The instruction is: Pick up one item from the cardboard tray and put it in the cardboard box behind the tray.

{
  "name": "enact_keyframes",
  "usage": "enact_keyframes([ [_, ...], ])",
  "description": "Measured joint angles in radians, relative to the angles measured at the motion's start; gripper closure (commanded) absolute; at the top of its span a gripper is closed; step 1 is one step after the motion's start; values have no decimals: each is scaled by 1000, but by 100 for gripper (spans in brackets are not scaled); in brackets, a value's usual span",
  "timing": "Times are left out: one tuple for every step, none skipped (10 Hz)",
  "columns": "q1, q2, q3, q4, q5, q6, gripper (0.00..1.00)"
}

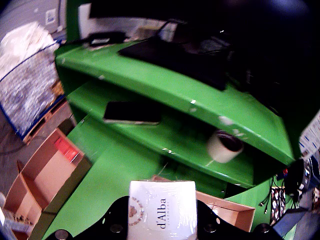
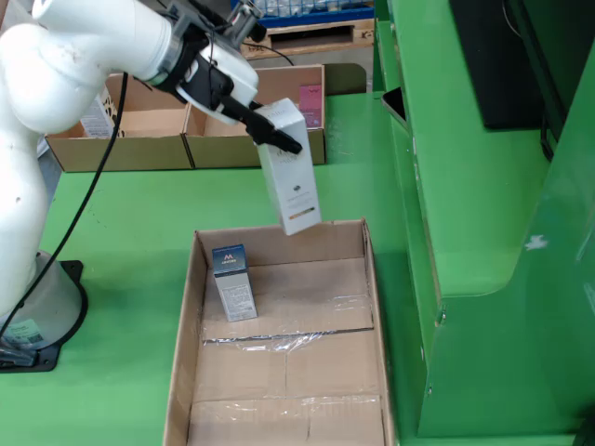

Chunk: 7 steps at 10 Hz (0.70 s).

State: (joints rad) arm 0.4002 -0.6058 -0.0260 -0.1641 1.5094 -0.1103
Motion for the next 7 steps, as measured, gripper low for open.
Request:
enact_keyframes([
  [34, 5, 0, -34, 2, -5, 100],
  [80, 11, 0, -64, -15, -9, 100],
  [123, 40, 0, -98, -21, -9, 100],
  [161, 54, 2, -136, -26, -9, 100],
  [184, 55, 0, -167, -26, -9, 100],
  [213, 74, 0, -198, -37, -12, 100],
  [256, 83, 2, -236, -29, -11, 100],
])
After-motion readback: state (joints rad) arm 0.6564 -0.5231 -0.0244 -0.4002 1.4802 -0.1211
